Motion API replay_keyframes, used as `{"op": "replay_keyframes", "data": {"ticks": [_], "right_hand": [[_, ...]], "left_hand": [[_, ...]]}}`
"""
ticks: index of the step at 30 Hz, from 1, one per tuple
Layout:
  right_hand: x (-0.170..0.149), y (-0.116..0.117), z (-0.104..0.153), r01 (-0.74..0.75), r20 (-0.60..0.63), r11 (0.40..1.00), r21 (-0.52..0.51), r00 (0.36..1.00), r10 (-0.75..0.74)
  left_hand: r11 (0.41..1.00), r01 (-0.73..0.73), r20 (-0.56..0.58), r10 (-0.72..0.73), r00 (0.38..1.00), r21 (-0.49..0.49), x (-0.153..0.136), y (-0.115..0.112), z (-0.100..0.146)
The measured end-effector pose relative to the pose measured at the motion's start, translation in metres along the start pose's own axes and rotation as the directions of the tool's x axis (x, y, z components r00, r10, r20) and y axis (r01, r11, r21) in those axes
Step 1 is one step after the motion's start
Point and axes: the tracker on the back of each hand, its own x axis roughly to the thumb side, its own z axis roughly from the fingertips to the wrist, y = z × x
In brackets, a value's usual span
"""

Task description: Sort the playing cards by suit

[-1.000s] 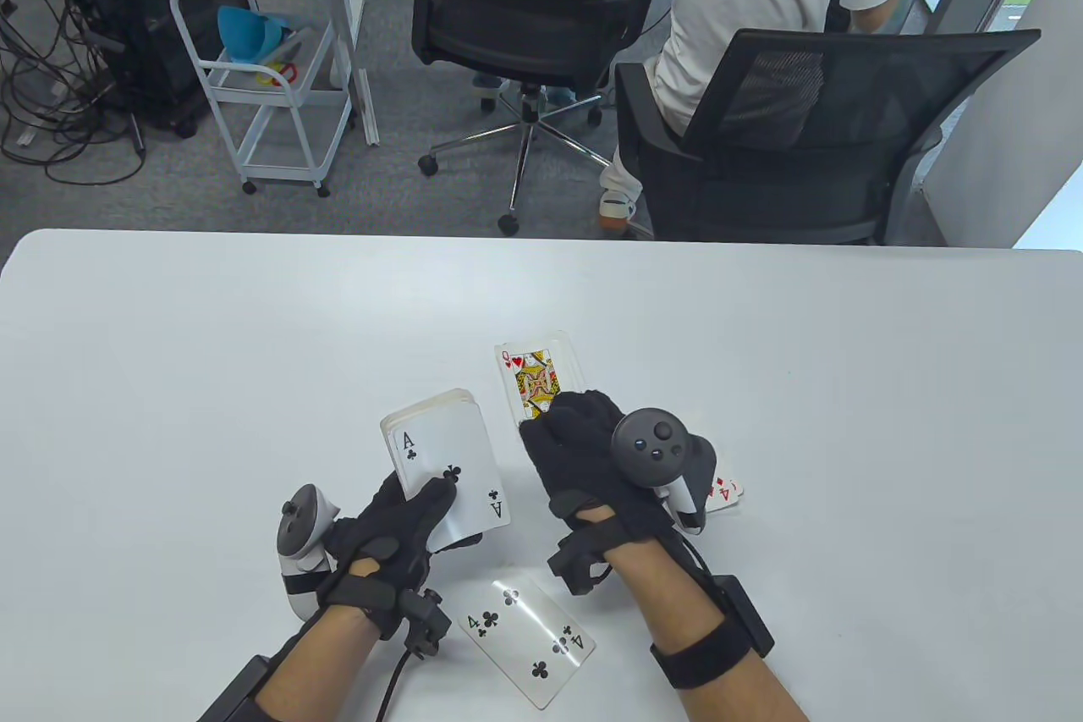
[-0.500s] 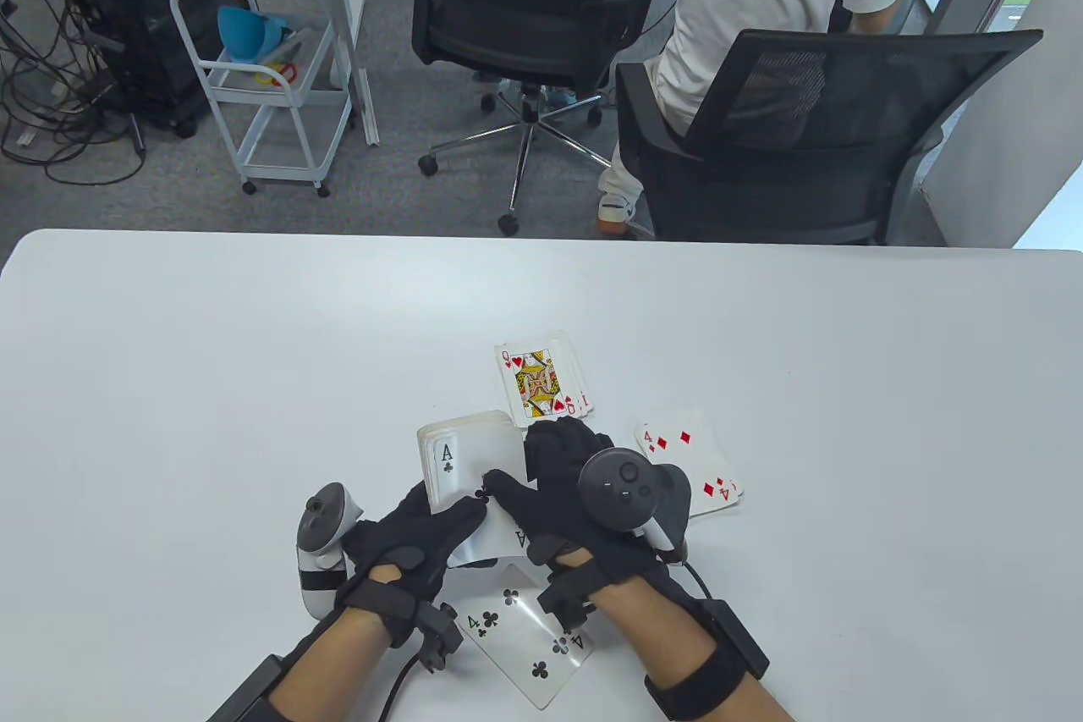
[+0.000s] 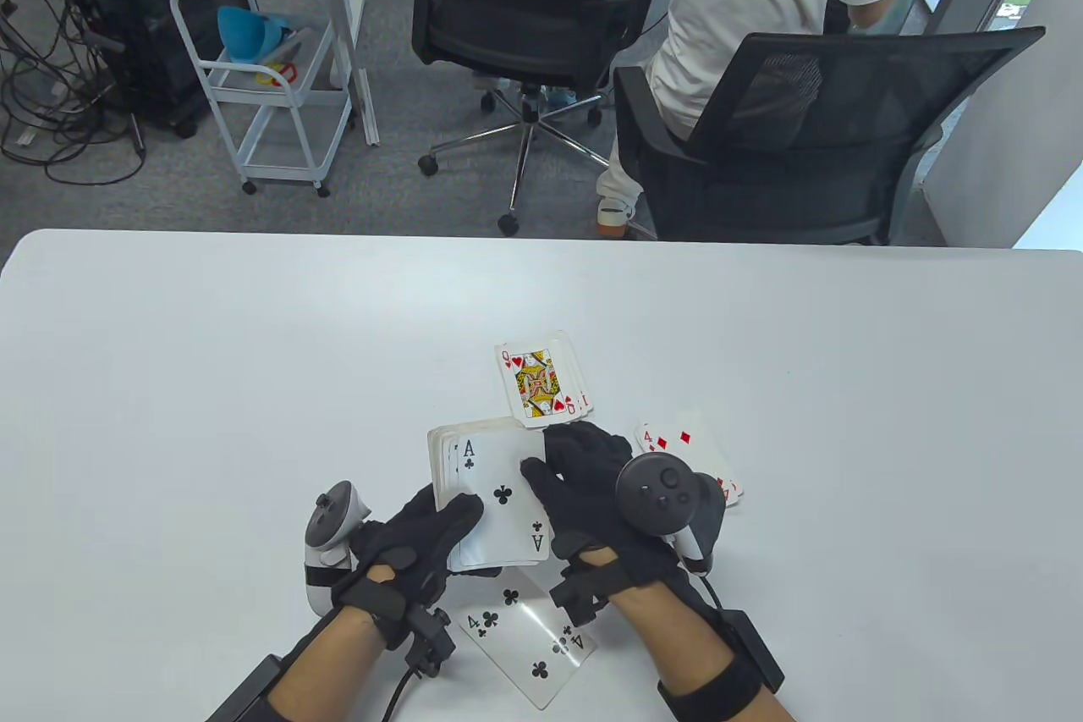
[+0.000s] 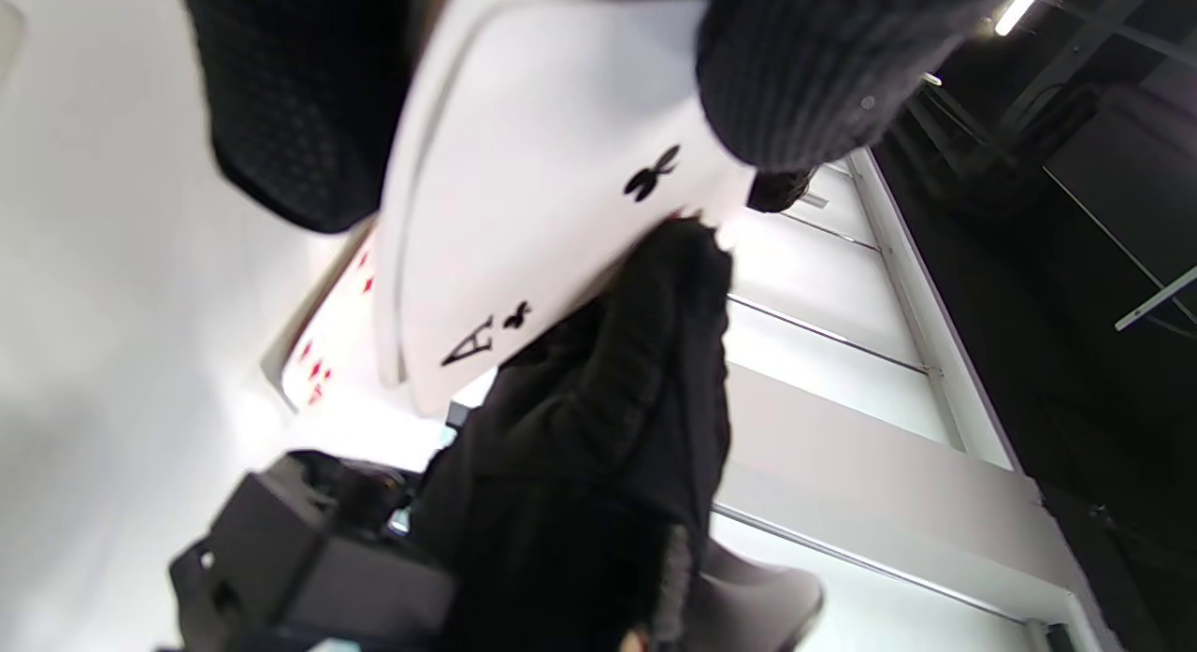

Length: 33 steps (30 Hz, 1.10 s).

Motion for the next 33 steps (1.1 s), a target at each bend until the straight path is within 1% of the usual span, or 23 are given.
{"op": "replay_keyframes", "data": {"ticks": [4,8,10,11,12,13,15,16,17,19,20,21,23,24,25,27,31,33], "right_hand": [[-0.005,-0.003,-0.002,0.023,-0.028,1.000,0.014,0.999,-0.023],[-0.013,-0.008,-0.005,0.034,-0.057,0.999,0.023,0.998,-0.032],[-0.019,-0.010,-0.006,0.048,-0.080,0.999,0.016,0.996,-0.046],[-0.023,-0.012,-0.006,0.049,-0.096,0.999,-0.004,0.994,-0.049],[-0.025,-0.013,-0.006,0.048,-0.100,0.998,-0.042,0.994,-0.052],[-0.026,-0.014,-0.007,0.028,-0.098,0.998,-0.057,0.995,-0.033],[-0.027,-0.014,-0.010,-0.008,-0.108,1.000,0.020,0.994,0.010],[-0.026,-0.012,-0.012,-0.006,-0.123,0.996,0.091,0.992,0.017],[-0.025,-0.008,-0.014,-0.005,-0.134,0.983,0.183,0.990,0.030],[-0.021,0.003,-0.014,-0.027,-0.123,0.919,0.394,0.989,0.082],[-0.020,0.008,-0.014,-0.039,-0.115,0.889,0.455,0.988,0.103],[-0.016,0.017,-0.012,-0.065,-0.106,0.836,0.544,0.984,0.146],[-0.010,0.032,-0.009,-0.116,-0.064,0.747,0.655,0.976,0.208],[-0.008,0.039,-0.007,-0.142,-0.044,0.706,0.694,0.970,0.238],[-0.006,0.046,-0.004,-0.174,-0.023,0.666,0.725,0.961,0.277],[-0.006,0.057,-0.001,-0.233,0.000,0.636,0.735,0.939,0.344],[-0.011,0.069,0.000,-0.362,0.029,0.619,0.697,0.876,0.481],[-0.013,0.070,0.000,-0.400,0.032,0.623,0.672,0.856,0.516]], "left_hand": [[1.000,-0.004,0.007,0.003,1.000,0.026,0.001,0.003,0.001],[0.996,-0.007,0.045,0.003,0.999,0.085,0.006,0.010,0.002],[0.991,-0.036,0.073,0.027,0.997,0.128,0.010,0.016,0.004],[0.986,-0.061,0.101,0.045,0.994,0.155,0.013,0.019,0.005],[0.981,-0.068,0.124,0.046,0.991,0.180,0.017,0.022,0.007],[0.975,-0.067,0.156,0.035,0.987,0.210,0.022,0.026,0.008],[0.968,-0.086,0.198,0.038,0.980,0.237,0.030,0.032,0.011],[0.965,-0.102,0.209,0.051,0.976,0.242,0.032,0.034,0.012],[0.963,-0.118,0.218,0.064,0.974,0.244,0.033,0.035,0.013],[0.958,-0.139,0.232,0.080,0.969,0.251,0.035,0.037,0.015],[0.958,-0.138,0.233,0.078,0.969,0.250,0.036,0.037,0.015],[0.959,-0.137,0.234,0.077,0.969,0.250,0.036,0.038,0.015],[0.959,-0.141,0.232,0.083,0.969,0.247,0.035,0.037,0.016],[0.960,-0.139,0.229,0.082,0.970,0.244,0.035,0.036,0.016],[0.961,-0.136,0.226,0.080,0.971,0.241,0.034,0.035,0.016],[0.963,-0.135,0.224,0.081,0.971,0.234,0.034,0.034,0.016],[0.964,-0.131,0.226,0.078,0.971,0.232,0.033,0.034,0.016],[0.965,-0.127,0.220,0.076,0.972,0.228,0.033,0.034,0.015]]}}
